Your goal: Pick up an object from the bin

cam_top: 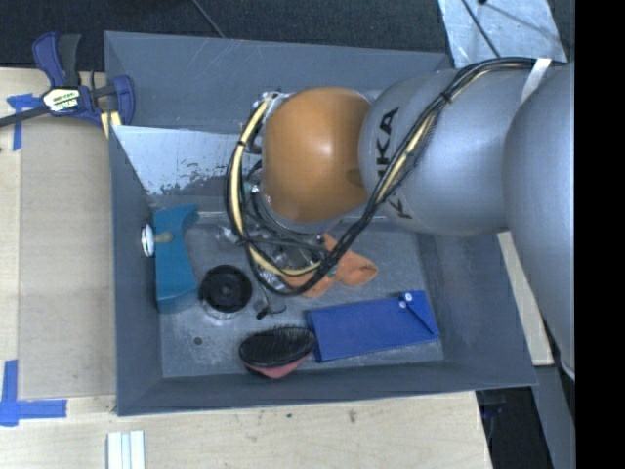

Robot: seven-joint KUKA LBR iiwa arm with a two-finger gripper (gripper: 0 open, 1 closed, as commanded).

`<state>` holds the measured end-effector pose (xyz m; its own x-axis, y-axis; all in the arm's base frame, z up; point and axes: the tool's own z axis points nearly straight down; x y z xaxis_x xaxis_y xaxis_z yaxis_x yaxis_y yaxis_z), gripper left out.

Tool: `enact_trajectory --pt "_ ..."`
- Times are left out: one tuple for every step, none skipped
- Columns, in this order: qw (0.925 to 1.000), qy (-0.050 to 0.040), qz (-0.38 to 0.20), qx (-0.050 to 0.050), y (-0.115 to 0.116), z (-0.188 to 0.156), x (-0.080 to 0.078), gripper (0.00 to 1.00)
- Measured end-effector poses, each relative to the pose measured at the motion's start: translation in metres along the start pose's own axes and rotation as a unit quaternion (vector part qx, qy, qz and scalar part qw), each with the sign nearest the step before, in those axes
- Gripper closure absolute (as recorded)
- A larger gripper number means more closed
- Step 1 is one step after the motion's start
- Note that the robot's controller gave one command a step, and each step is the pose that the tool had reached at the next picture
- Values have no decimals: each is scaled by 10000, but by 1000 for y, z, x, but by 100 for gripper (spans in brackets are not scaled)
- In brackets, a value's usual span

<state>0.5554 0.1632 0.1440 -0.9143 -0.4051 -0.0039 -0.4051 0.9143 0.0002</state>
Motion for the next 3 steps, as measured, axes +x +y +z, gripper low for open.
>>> enact_trajectory --pt "10000 2 4 -1 0 0 0 0" --pt "9999 -21 -171 3 0 30 3 0" --pt "9958 9 -912 1 4 52 7 0"
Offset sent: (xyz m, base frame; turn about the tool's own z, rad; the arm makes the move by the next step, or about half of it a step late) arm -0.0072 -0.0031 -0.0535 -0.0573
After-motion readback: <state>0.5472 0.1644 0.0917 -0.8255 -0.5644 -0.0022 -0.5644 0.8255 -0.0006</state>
